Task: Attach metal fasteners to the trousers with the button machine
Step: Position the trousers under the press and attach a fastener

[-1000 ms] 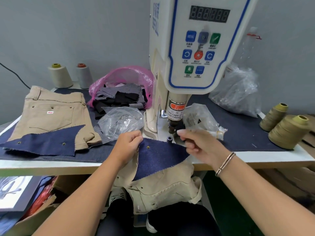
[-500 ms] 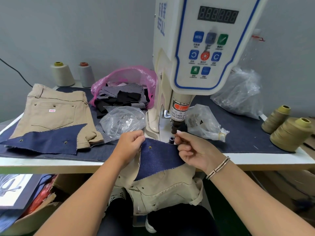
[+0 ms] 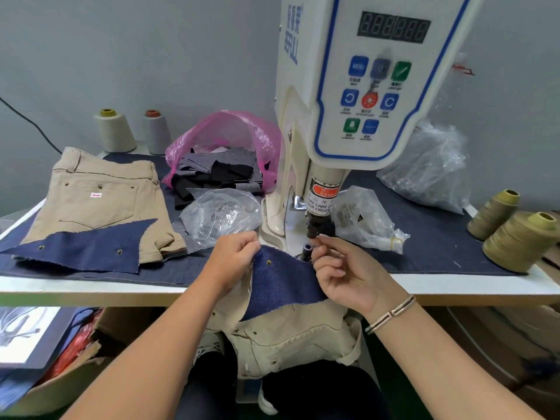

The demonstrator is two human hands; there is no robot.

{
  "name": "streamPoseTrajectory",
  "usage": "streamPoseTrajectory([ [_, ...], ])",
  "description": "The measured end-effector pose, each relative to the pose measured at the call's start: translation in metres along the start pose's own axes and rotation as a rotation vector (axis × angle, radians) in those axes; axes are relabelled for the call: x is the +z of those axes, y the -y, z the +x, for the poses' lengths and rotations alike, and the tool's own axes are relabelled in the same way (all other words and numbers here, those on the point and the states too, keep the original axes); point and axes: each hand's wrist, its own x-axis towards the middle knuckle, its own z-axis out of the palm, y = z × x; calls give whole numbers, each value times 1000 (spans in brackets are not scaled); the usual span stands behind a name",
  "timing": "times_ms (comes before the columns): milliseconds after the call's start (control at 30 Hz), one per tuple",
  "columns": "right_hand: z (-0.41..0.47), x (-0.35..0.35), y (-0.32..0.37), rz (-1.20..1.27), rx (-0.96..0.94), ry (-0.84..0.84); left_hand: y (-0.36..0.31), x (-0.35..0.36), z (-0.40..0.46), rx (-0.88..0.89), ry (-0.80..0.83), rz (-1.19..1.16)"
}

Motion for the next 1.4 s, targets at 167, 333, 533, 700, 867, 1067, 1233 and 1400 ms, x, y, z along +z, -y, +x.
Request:
streamPoseTrajectory([
  [167,-5,9,-13,190,-46,10,-1,0,0,-11,-5,-4],
  [333,-16,21,-53,170,-159,13,-3,-1,-1,-23,-10,-28],
  [533,33,73,-69,-795,-531,19,-3,0,-2,-105,-9,-50],
  [700,122,108,-45,-1895,-807,-180,0,-2,-2,-53,-14,108],
  [867,172,113,-41,-2426,-755,-326,-2,-3,0,-45,32,156],
  [1067,183,119,-40,-2596,-772,-302,-2,-4,1,-57,51,200],
  [1233,186,123,-41,-2691,-819,-322,-1,-2,4,-99,49,196],
  [1400,188,122,-39,-2725,-785,-312,1,-1,5,-144,43,184],
])
